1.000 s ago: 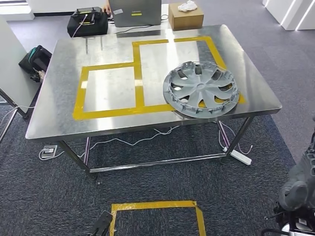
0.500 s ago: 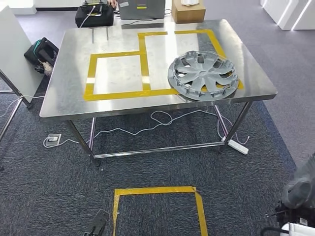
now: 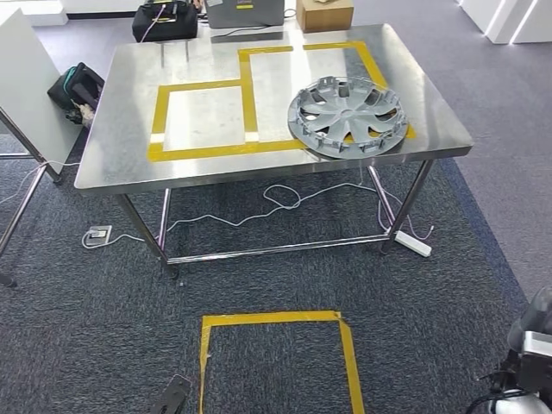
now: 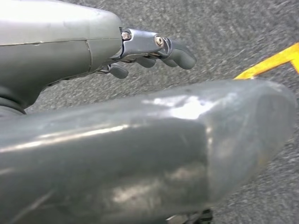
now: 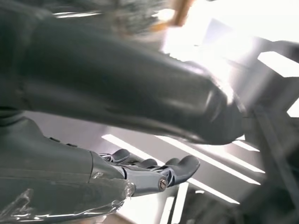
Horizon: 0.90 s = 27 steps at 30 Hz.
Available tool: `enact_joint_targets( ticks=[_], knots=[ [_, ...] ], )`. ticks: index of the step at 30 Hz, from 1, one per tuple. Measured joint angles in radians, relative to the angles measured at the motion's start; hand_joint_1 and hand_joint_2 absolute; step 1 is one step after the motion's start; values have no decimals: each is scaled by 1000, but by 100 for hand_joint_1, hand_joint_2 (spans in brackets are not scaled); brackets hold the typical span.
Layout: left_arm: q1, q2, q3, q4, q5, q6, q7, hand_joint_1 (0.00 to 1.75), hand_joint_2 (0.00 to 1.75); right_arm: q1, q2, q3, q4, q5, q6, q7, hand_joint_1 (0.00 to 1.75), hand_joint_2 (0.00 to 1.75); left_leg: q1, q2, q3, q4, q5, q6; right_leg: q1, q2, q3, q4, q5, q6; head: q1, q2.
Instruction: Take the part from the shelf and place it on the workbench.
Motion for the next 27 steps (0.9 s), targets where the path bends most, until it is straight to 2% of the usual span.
enact_joint_targets(
  ticks=[2, 6, 10, 13, 15, 17, 18, 19, 20, 21, 23, 24, 25, 27],
  knots=[
    [13, 0, 5, 0, 7, 9, -4, 0, 0, -28, 40, -125, 203, -7, 58, -49, 0, 0, 4, 0, -7, -1, 10, -13, 4, -1, -8, 3, 5, -4, 0, 0],
    [40, 2, 21, 0, 21, 29, -21, 0, 0, -120, 72, -401, 678, -25, 140, -113, 0, 0, 8, -3, -15, -1, 16, -23, 7, -6, -27, 6, 7, -9, 1, 0],
    [57, 12, 42, 0, 39, 47, -31, 0, 0, -176, 77, -605, 1067, -52, 173, -54, 0, 0, 3, -3, -25, 7, 14, -14, 2, -5, -22, 8, 13, -2, 1, 0],
    [63, 25, 57, 0, 46, 50, -30, 0, 0, -197, 89, -696, 1238, -61, 186, -20, 0, 0, 5, 0, -22, -7, 24, -7, 2, -2, -29, 10, 12, 6, 0, 0],
    [64, 33, 65, 0, 47, 51, -29, 0, 0, -212, 94, -733, 1315, -52, 187, -1, 0, 0, 12, 8, -17, -24, 35, -2, 1, 1, -57, 66, -30, 13, 4, 0],
    [65, 41, 74, 0, 55, 53, -38, 0, 0, -229, 98, -755, 1377, -37, 185, 32, 0, 0, 15, 16, -20, -28, 40, -2, -5, 2, -117, 200, -104, 23, 7, 0],
    [65, 45, 79, 0, 61, 54, -48, 0, 0, -235, 101, -762, 1402, -28, 180, 54, 0, 0, 15, 20, -23, -28, 41, -4, -10, 1, -144, 262, -130, 29, 8, 0],
    [66, 48, 85, 0, 66, 54, -60, 0, 0, -239, 105, -767, 1424, -20, 172, 81, 0, 0, 16, 25, -27, -26, 42, -7, -14, 1, -156, 295, -138, 35, 8, 0],
    [65, 50, 91, 0, 71, 54, -72, 0, 0, -243, 109, -772, 1445, -10, 161, 110, 0, 0, 19, 29, -30, -24, 44, -11, -19, -1, -149, 288, -127, 41, 8, 0],
    [63, 51, 95, 0, 74, 54, -82, 0, 0, -246, 113, -776, 1462, 0, 151, 139, 0, 0, 22, 34, -35, -19, 45, -16, -25, -6, -120, 239, -100, 48, 8, 0],
    [60, 53, 103, 0, 79, 54, -94, 0, 0, -257, 123, -778, 1491, 19, 135, 184, 0, 0, 28, 45, -46, 1, 41, -34, -34, -30, -47, 102, -48, 62, 9, 0],
    [58, 55, 106, -1, 80, 54, -97, 0, 0, -264, 129, -778, 1501, 25, 130, 198, 0, 0, 30, 51, -51, 13, 37, -43, -36, -39, -26, 59, -35, 59, 9, 0],
    [57, 56, 110, -1, 81, 54, -99, 0, 0, -270, 134, -778, 1509, 31, 127, 210, 0, 0, 29, 57, -53, 22, 33, -51, -35, -43, -21, 45, -32, 50, 7, 0],
    [57, 56, 115, -1, 79, 54, -97, 0, 0, -276, 143, -778, 1525, 44, 121, 238, 0, 0, 32, 68, -52, 28, 31, -63, -31, -29, -33, 57, -30, 21, 3, 0]
  ],
)
